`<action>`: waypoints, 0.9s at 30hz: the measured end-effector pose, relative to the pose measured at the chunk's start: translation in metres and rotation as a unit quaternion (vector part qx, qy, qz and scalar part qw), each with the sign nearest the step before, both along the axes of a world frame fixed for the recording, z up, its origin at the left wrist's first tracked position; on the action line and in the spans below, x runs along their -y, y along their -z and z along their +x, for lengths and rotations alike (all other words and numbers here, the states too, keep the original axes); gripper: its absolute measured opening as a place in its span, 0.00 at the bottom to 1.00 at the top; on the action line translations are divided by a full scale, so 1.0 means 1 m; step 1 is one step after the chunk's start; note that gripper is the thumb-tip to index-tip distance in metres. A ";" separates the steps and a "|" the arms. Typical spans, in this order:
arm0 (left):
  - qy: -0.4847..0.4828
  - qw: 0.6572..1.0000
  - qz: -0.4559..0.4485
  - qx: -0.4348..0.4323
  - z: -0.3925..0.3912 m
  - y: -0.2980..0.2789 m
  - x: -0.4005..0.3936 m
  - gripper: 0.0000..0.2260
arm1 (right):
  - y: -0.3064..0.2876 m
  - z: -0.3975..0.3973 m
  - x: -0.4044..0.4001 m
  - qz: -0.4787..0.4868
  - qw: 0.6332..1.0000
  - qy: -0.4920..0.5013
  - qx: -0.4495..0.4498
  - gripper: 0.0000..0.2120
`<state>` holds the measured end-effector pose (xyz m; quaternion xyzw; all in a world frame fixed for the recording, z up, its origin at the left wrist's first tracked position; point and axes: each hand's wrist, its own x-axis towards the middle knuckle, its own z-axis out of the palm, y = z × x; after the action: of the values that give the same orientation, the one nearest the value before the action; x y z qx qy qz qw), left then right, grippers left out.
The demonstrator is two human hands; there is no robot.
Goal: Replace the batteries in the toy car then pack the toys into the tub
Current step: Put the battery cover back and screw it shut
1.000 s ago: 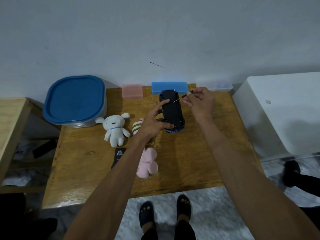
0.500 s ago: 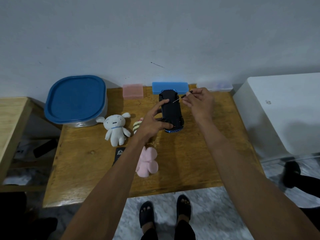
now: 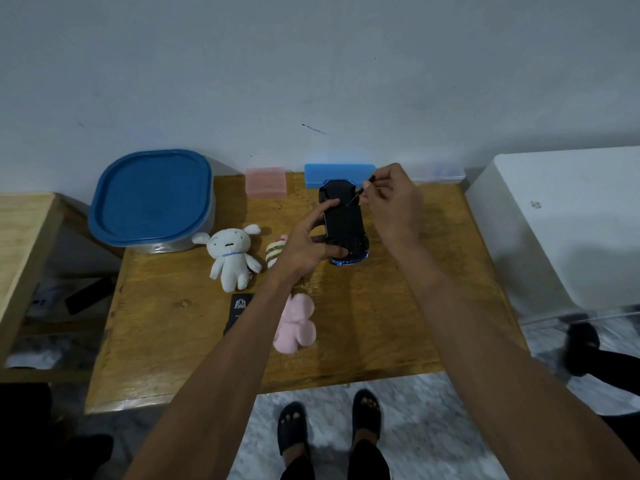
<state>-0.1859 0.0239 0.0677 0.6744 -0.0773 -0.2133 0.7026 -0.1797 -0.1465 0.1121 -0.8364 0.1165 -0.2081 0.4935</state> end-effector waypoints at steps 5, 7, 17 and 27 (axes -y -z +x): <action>-0.001 1.000 0.002 -0.012 -0.001 -0.001 0.001 0.41 | -0.006 -0.003 -0.005 -0.087 0.995 -0.035 0.030 0.12; -0.001 1.000 -0.002 -0.016 -0.001 -0.001 0.002 0.41 | -0.006 -0.004 -0.004 -0.106 0.993 -0.040 0.045 0.10; -0.011 0.999 -0.021 -0.045 -0.005 0.007 0.006 0.42 | -0.005 -0.006 -0.007 -0.094 0.993 -0.036 0.057 0.05; -0.010 0.999 -0.023 -0.046 -0.005 -0.003 0.004 0.41 | -0.004 -0.004 -0.003 -0.096 0.992 -0.028 0.076 0.11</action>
<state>-0.1906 0.0202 0.0709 0.6482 -0.0428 -0.2354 0.7229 -0.1842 -0.1432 0.1161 -0.8644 0.0348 -0.2674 0.4244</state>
